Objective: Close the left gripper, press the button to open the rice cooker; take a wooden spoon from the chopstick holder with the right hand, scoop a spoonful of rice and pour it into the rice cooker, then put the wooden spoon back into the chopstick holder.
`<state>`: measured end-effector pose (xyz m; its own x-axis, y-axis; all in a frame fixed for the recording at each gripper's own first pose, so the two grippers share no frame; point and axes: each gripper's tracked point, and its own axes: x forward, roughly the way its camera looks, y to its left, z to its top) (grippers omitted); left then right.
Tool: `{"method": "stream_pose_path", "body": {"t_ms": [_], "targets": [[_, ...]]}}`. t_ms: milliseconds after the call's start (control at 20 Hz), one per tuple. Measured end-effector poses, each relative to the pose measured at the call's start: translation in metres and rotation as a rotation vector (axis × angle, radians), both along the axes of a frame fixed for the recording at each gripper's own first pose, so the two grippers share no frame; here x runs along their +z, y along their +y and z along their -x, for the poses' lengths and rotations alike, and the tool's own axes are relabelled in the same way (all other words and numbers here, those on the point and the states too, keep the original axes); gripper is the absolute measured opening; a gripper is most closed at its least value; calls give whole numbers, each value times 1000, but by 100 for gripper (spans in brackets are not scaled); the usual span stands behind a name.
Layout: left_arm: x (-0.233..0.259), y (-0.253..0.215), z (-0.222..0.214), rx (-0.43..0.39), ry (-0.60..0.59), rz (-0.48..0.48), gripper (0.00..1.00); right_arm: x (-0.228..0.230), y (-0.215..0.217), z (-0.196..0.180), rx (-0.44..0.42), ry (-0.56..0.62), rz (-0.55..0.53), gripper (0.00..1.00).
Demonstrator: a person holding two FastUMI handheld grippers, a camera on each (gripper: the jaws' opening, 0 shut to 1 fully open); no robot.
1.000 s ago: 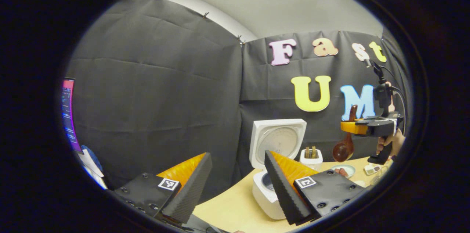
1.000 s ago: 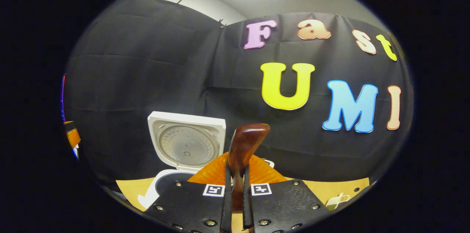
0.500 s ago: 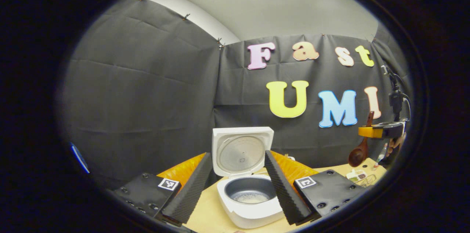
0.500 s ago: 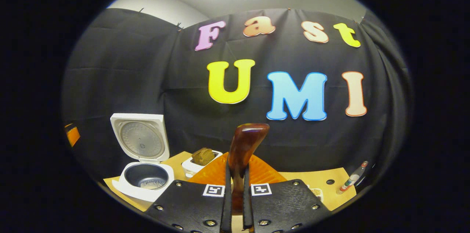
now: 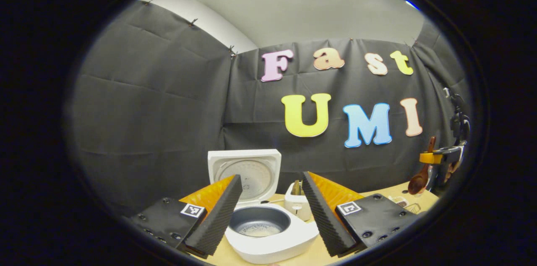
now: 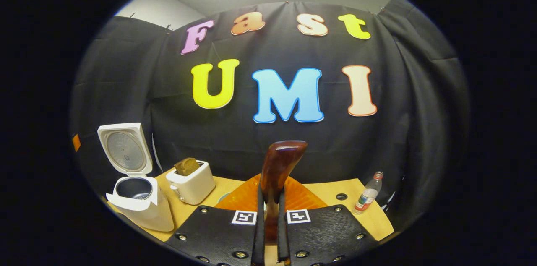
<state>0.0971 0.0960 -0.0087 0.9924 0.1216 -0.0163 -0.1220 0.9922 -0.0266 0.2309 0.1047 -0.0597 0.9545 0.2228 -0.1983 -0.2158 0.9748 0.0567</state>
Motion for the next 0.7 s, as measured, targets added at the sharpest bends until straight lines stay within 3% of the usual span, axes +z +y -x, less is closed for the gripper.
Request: {"method": "stream_pose_path", "body": {"t_ms": [50, 150, 500, 650, 700], "targets": [[1, -6, 0, -5, 1, -3, 95, -4, -8, 1, -16, 17, -7, 17], [1, -16, -1, -15, 5, -9, 100, -22, -27, 3, -45, 53, -27, 12], [1, -33, 5, -17, 29, -31, 95, -95, -66, 10, -113, 206, -68, 12], [2, -34, 10, -7, 34, -39, 99, -117, -73, 12, -133, 253, -103, 12], [3, -33, 11, -4, 35, -42, 95, -124, -75, 12, -139, 270, -118, 12]]}}
